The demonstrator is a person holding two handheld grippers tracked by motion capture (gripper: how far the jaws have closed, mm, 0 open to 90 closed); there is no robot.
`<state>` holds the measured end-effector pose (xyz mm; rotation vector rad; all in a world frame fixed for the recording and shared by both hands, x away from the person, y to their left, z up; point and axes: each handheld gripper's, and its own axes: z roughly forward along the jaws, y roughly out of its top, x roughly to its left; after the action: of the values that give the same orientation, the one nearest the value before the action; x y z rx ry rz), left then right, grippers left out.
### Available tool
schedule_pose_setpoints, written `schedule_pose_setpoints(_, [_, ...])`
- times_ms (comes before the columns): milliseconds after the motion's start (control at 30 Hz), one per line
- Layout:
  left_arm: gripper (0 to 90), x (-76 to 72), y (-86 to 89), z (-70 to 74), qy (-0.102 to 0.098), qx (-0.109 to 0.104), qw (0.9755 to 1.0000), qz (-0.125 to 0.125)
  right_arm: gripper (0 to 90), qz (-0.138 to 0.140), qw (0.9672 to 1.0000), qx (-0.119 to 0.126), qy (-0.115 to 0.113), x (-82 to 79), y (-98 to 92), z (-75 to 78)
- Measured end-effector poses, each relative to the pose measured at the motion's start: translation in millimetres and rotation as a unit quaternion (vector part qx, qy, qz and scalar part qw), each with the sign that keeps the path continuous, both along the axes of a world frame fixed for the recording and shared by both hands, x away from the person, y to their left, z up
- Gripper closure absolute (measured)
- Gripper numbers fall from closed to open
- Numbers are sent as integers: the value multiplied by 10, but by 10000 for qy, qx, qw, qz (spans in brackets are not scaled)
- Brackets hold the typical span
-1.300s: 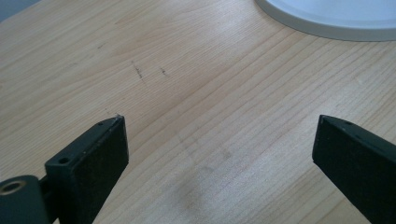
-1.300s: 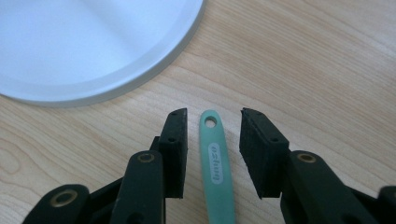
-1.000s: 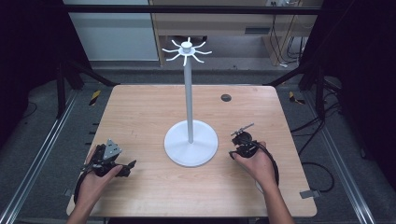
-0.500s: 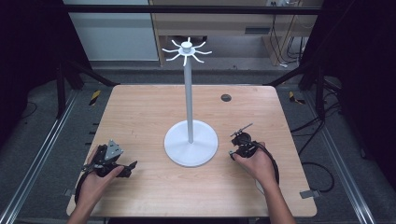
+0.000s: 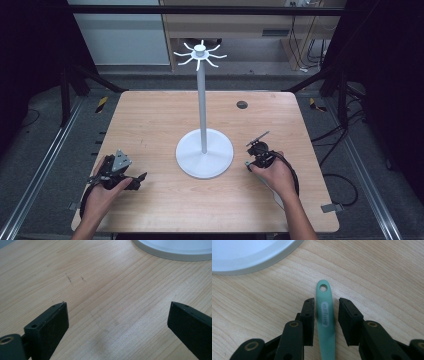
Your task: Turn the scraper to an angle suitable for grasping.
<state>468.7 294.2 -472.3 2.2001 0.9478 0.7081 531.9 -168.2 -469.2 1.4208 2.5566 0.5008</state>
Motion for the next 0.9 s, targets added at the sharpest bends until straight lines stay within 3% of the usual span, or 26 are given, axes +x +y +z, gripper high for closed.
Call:
schedule_pose_setpoints(233, [32, 1, -1, -3, 12, 12, 10000, 1, 731, -23, 10000, 10, 74, 2, 8, -13])
schedule_pose_setpoints(400, [32, 1, -6, -7, 41, 72, 10000, -41, 741, 77, 9999, -117, 22, -12, 36, -9])
schedule_pose_setpoints(433, [32, 1, -8, -9, 49, 71, 10000, -42, 742, 123, 9998, -168, -73, -15, 32, -14])
schedule_pose_setpoints(633, [32, 2, -13, -12, 76, 112, 9999, -62, 744, 9, 9989, 338, -314, -97, -36, 169])
schedule_pose_setpoints(700, [33, -1, -27, -23, 54, 49, 10000, -41, 745, -40, 9976, 518, -455, -125, -75, 250])
schedule_pose_setpoints(900, [33, 2, -27, -27, 115, 118, 9998, -68, 745, -165, 9920, 934, -833, -188, -176, 491])
